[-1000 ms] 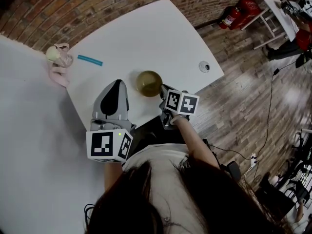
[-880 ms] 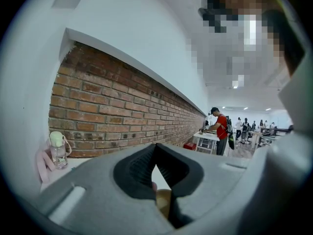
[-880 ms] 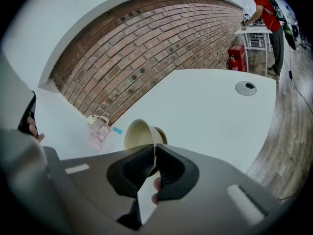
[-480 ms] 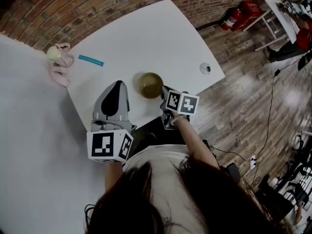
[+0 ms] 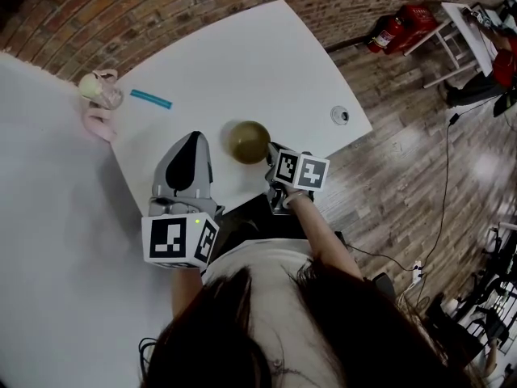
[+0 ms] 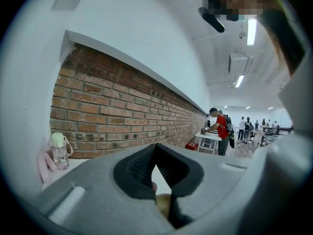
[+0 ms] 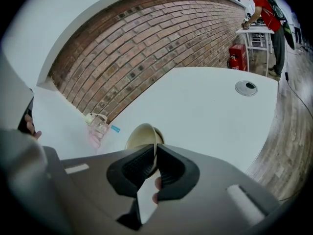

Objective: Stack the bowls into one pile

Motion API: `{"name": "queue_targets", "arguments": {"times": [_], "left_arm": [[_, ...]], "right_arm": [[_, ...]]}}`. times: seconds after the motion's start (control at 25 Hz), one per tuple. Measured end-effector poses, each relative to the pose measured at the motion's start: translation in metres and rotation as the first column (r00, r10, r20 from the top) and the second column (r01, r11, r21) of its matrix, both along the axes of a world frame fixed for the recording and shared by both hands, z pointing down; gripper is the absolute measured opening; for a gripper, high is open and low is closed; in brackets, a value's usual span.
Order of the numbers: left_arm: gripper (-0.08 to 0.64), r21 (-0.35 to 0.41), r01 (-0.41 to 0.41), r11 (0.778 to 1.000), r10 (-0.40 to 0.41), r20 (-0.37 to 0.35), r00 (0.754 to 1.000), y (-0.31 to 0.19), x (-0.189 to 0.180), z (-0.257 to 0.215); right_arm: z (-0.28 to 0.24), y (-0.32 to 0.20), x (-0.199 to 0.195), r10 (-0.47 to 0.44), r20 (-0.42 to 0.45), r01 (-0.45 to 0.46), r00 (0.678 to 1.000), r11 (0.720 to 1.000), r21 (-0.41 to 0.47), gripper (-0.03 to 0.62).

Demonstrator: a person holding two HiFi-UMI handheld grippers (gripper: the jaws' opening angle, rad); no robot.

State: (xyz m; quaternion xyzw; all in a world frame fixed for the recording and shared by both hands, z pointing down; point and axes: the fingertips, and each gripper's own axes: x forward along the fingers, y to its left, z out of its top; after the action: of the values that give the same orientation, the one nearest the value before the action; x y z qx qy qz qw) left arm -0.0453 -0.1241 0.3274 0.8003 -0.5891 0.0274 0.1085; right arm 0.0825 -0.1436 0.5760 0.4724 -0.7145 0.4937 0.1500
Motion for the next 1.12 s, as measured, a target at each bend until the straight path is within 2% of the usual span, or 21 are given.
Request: {"name": "queue_targets", "arguments": {"times": [0.6, 1.12], "left_arm": [[0.0, 0.02, 0.041, 0.999, -0.041, 0.023, 0.999, -0.003, 0.006, -0.009], [0.0, 0.028, 0.156, 0.987, -0.156, 0.031, 0.987, -0.004, -0.012, -0.014]], "right_arm": [[-0.013, -0.016, 0.013, -0.018, 0.003, 0.018, 1.0, 0.998, 0.055, 0.023], [-0.023, -0.03, -0.014, -0.154, -0.002, 0.154, 0.988, 0.983, 0.1, 0.023]]}}
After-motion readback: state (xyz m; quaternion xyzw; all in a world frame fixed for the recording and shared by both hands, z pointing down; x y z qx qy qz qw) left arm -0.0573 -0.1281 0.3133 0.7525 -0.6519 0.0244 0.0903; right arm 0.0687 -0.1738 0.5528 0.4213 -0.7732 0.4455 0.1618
